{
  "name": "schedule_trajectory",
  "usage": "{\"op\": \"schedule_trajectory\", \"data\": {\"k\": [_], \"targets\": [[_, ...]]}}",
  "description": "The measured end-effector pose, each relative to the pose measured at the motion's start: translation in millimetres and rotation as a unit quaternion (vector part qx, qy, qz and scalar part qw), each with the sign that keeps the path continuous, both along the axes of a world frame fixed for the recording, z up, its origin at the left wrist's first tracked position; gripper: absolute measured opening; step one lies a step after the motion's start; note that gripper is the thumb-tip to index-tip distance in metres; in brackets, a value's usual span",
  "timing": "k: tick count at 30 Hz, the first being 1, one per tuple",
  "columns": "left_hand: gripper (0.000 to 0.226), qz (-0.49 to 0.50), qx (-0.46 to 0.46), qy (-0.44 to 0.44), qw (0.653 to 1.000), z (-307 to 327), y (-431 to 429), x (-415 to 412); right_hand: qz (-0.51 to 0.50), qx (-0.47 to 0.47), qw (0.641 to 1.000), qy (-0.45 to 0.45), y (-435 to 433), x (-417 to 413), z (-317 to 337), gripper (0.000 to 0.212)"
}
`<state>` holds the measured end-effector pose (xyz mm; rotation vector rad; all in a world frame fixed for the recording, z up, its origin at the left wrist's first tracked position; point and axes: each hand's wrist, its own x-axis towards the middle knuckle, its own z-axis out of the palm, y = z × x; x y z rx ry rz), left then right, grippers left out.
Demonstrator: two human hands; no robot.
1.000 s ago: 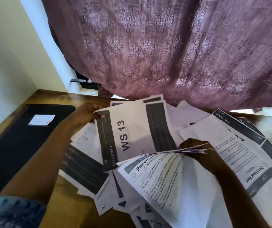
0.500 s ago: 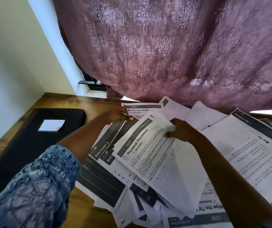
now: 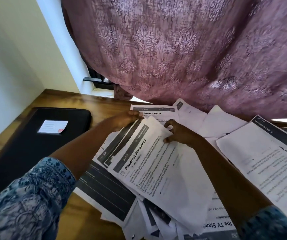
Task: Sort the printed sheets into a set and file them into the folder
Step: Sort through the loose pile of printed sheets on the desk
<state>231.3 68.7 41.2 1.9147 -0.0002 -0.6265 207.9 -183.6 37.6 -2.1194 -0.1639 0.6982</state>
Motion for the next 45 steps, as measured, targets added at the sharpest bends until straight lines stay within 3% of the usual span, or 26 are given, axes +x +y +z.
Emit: {"op": "schedule_trajectory", "data": {"k": [2, 4, 6, 8, 10, 12, 17, 21, 24, 28, 30, 33, 34, 36, 38, 41, 45], "targets": [[0.076, 0.015, -0.009, 0.056, 0.998, 3, 10, -1, 0.004, 0.020, 1.000, 0.001, -4, 2, 0, 0.053], [0.088, 0.037, -0.034, 0.088, 0.995, 6, 22, -9, -0.009, 0.033, 0.999, -0.019, -15, -3, 3, 0.036], [0.089, 0.074, -0.052, 0.102, 0.991, 2, 34, -19, -0.055, 0.044, 0.997, -0.040, -32, -9, 2, 0.021], [0.080, 0.124, -0.014, 0.049, 0.991, -7, 41, -31, -0.118, 0.058, 0.990, -0.056, -53, -13, -1, 0.017], [0.058, 0.237, -0.008, -0.001, 0.971, -19, 42, -32, -0.179, 0.062, 0.979, -0.077, -70, -11, -4, 0.020], [0.046, 0.304, -0.035, 0.015, 0.952, -20, 32, -31, -0.251, 0.045, 0.963, -0.090, -79, -3, -13, 0.027], [0.034, 0.266, -0.017, 0.081, 0.960, -9, -1, -28, -0.338, -0.045, 0.933, -0.116, -63, 19, -36, 0.033], [0.019, 0.200, -0.066, 0.011, 0.977, -14, -15, -34, -0.322, -0.066, 0.935, -0.132, -27, 17, -40, 0.030], [0.041, 0.142, -0.052, -0.033, 0.988, -24, -9, -41, -0.269, -0.043, 0.952, -0.142, -2, 8, -39, 0.034], [0.037, 0.127, -0.018, -0.103, 0.986, -23, -2, -49, -0.237, -0.042, 0.955, -0.176, 13, 2, -39, 0.050], [0.036, 0.169, -0.026, -0.108, 0.979, -19, 5, -58, -0.247, 0.006, 0.953, -0.174, 8, -1, -38, 0.061], [0.037, 0.226, -0.066, -0.111, 0.966, -15, 22, -72, -0.254, 0.209, 0.944, -0.037, 5, -11, -32, 0.086], [0.037, 0.234, -0.072, -0.111, 0.963, -13, 26, -75, -0.245, 0.262, 0.933, 0.006, 6, -15, -29, 0.088], [0.037, 0.241, -0.090, -0.113, 0.960, -6, 29, -83, -0.209, 0.314, 0.926, 0.034, 7, -21, -28, 0.073], [0.038, 0.252, -0.099, -0.110, 0.956, 0, 32, -93, -0.145, 0.259, 0.955, 0.011, 4, -32, -15, 0.055], [0.041, 0.275, -0.093, -0.097, 0.952, -3, 51, -104, -0.034, 0.100, 0.994, -0.041, -15, -39, -5, 0.064], [0.031, 0.315, -0.132, -0.035, 0.939, -12, 89, -129, 0.113, -0.083, 0.986, -0.087, -52, -41, -4, 0.066]]}}
